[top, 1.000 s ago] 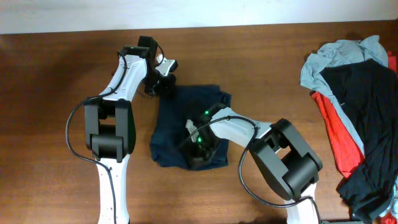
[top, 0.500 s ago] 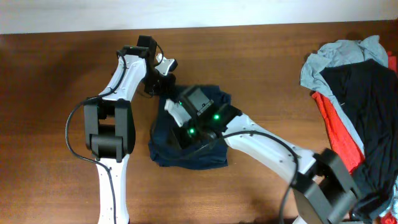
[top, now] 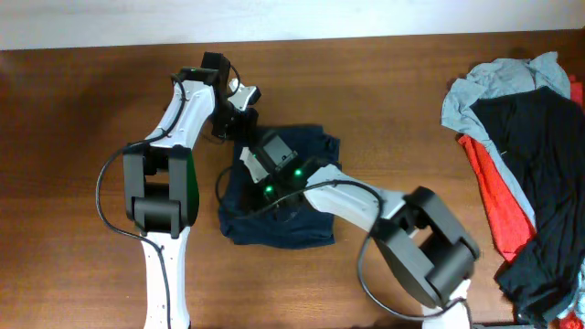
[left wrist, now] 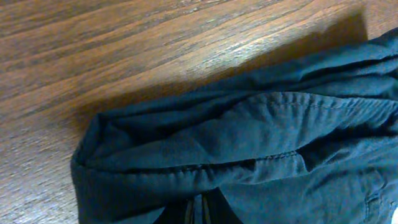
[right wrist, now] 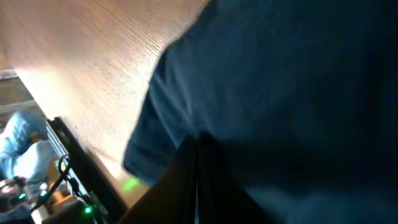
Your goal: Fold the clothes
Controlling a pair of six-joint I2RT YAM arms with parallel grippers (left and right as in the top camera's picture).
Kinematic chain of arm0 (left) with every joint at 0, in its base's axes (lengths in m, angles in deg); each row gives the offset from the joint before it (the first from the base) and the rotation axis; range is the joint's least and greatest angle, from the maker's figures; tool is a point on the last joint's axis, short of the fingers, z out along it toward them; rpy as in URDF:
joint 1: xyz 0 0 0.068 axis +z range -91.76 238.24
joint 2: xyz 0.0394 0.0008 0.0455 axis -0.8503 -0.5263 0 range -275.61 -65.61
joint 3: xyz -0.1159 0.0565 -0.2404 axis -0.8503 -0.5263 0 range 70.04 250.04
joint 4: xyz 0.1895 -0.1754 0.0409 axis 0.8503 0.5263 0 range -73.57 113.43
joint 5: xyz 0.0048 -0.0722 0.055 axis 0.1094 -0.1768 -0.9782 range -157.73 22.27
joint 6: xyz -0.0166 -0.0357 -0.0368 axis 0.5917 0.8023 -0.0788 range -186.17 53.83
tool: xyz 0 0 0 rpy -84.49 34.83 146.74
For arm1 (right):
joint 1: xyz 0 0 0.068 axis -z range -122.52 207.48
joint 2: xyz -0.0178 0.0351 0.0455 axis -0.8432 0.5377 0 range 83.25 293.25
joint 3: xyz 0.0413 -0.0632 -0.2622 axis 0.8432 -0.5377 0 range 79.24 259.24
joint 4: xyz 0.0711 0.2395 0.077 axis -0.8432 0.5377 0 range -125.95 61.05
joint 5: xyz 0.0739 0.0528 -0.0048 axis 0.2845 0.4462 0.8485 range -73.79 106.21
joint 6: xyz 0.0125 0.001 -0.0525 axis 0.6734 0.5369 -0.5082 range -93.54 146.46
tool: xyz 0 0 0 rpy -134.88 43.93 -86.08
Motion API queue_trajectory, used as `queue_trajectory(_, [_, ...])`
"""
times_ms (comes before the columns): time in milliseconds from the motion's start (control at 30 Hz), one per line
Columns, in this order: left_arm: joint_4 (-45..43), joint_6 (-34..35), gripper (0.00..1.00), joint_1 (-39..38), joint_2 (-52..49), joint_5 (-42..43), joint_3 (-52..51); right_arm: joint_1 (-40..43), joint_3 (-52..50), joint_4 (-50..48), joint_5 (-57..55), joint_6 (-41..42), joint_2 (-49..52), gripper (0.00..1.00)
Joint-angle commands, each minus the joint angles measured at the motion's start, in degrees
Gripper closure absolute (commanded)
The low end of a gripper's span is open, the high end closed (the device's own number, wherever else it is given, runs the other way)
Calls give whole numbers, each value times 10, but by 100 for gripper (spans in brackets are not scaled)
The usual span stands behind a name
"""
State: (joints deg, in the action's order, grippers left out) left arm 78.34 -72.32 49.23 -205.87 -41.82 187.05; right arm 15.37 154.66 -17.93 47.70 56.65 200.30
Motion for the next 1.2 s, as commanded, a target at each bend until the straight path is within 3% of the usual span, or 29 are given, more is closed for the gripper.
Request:
queue_trajectory(0, [0, 6, 93, 6, -15, 3, 2, -4, -4, -2, 80, 23, 53, 96])
queue_trajectory(133, [3, 6, 93, 6, -15, 2, 2, -9, -4, 59, 148, 5, 83, 96])
queue_trajectory(333, [3, 5, 93, 6, -15, 2, 2, -41, -4, 124, 136, -34, 48, 96])
queue_trajectory(700, [32, 5, 89, 6, -15, 2, 32, -45, -4, 255, -108, -75, -157, 96])
queue_trajectory(833, [97, 5, 87, 6, -15, -1, 105, -28, -4, 288, -196, -75, -251, 96])
queue_trajectory(967, [199, 1, 82, 6, -14, -16, 242, 3, -4, 318, -242, -75, -331, 96])
queue_trajectory(1067, [269, 1, 75, 6, -12, -47, 350, 28, -4, 343, -270, -76, -378, 86])
queue_trajectory(1167, [339, 1, 64, 6, -6, -83, 457, 49, -4, 367, -293, -97, -420, 83])
